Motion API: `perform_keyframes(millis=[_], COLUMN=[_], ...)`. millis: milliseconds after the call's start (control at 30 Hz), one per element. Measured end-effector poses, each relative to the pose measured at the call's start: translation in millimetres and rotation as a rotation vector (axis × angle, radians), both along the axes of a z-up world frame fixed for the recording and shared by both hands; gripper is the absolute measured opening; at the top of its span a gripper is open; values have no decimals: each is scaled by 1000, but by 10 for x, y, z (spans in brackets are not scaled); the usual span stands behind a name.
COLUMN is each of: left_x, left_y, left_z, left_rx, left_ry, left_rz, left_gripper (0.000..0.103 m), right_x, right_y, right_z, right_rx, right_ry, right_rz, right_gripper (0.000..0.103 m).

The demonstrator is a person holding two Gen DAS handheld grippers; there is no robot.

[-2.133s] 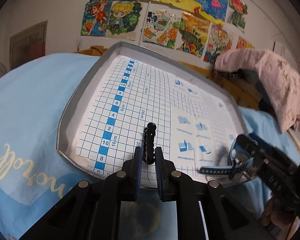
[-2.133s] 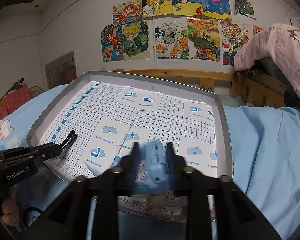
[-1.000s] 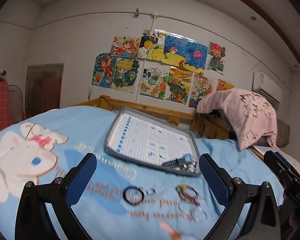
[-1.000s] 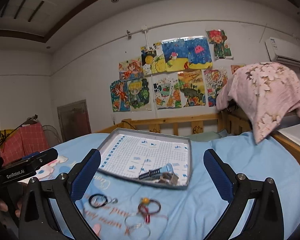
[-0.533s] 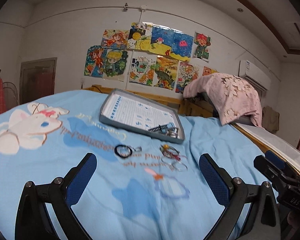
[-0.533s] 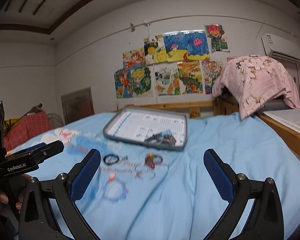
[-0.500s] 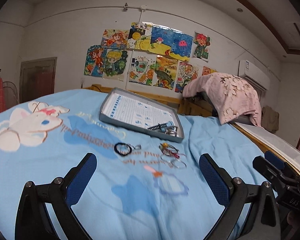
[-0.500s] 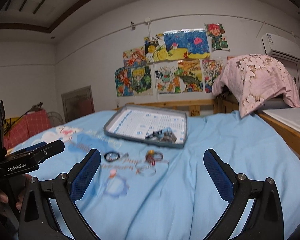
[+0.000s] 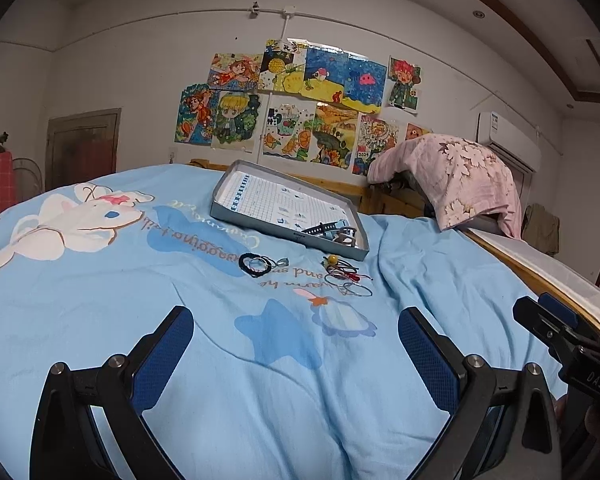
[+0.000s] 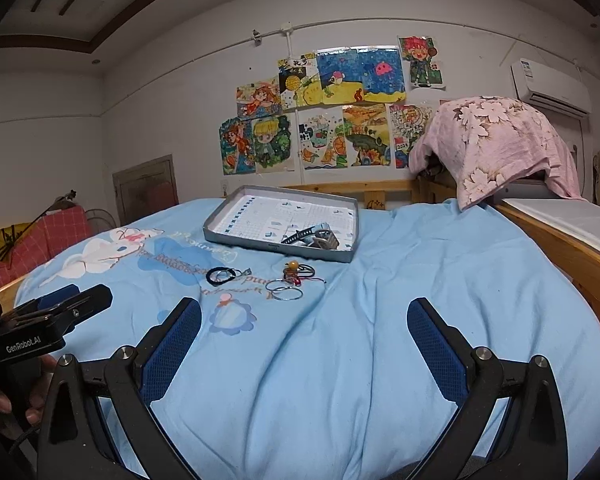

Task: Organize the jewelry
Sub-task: 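Raise both tools away from the tray, then lower the left tool to the black hair tie while the right tool approaches the silver rings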

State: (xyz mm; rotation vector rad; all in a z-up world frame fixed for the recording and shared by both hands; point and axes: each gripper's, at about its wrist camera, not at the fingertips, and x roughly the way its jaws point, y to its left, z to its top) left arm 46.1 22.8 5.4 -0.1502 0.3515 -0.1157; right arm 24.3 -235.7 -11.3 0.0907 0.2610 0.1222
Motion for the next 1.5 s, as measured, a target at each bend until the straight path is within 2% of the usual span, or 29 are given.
perform_keyframes(millis=[267,500,800,1067,1233,1500], left_x=[89,352,1010,1646,2020,2414], left_y=[45,178,390,449,462,411], left_z=[78,159,218,166,99,-6], left_rx=[3,2,26,37,21,34], left_ry=[-2,15,46,52,69,93], left_rz=[29,70,106,102,97,94], left_gripper=[103,103,103,103,103,103], right_x=[141,402,945,1634,2042,2399], right_y=[19,96,69,160,222,247], right_z=[39,169,447,622,591,396], right_rx=[5,-10,-27,-47,-37,-21], right_ry=[-3,-46,-134,-159,-152,-119], right_rz=[2,23,0,6,4,-9], right_gripper=[101,101,101,101,101,101])
